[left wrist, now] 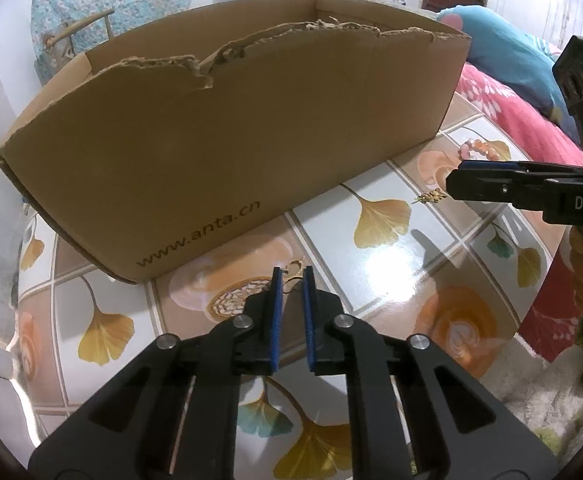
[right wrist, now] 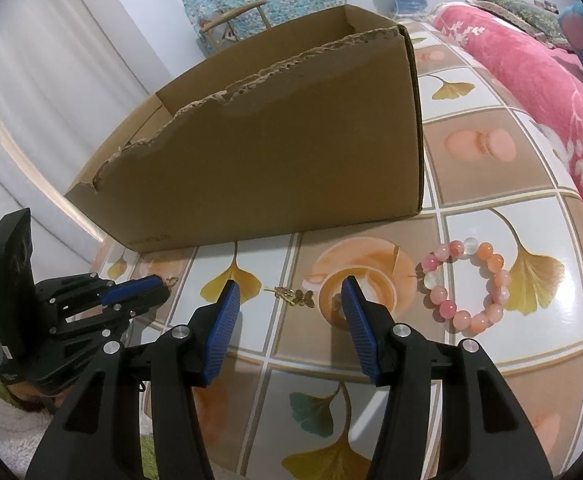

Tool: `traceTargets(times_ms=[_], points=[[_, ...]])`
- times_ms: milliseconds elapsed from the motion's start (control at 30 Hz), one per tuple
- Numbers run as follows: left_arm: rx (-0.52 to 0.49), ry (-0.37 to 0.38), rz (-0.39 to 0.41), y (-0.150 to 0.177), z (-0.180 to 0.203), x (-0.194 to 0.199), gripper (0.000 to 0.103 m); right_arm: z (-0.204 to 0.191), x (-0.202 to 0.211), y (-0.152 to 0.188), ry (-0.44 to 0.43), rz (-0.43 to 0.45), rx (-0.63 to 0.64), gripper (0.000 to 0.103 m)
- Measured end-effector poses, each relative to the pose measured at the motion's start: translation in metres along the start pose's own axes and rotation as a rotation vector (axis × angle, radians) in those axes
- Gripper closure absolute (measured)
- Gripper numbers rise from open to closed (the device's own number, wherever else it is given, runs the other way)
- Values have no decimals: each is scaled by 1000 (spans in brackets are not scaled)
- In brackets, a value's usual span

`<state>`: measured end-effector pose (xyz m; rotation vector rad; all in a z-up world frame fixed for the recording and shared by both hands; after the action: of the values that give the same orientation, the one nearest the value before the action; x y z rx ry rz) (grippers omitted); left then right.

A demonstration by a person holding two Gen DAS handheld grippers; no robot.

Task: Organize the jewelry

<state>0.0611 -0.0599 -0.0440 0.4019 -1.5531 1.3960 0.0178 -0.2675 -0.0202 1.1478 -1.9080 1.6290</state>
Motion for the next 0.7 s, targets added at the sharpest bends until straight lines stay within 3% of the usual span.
traceTargets(times_ms=[133,333,533,600,700], points=[[1,-2,4,-1,-3,0,102,1,0,0,3,-1,-2,51],[-27,46,29,-1,-3,10,102,2,1,0,5,-3,-1,51],[-40,123,29,-13,-8,8,88,0,-2,1,-2,-9,-3,51],[-32,158,6,-15,-10,2,82,0,-2,2,-3,-9,-4,51],[-9,195,-49,-14,-16,-7,82,1,-1,3,-2,-10,-6,51]])
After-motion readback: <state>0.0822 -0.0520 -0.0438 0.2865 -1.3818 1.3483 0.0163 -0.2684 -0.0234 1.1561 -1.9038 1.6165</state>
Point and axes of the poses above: each gripper's, at about its wrist camera, not at the fingertips, and x roughly against the way its jaws point, z to its right, y to its underside, the point moved 2 cm from there along -x, roughly the way its jaws point, and after that the axes turned 12 degrees about x, right-handed, at the moved point
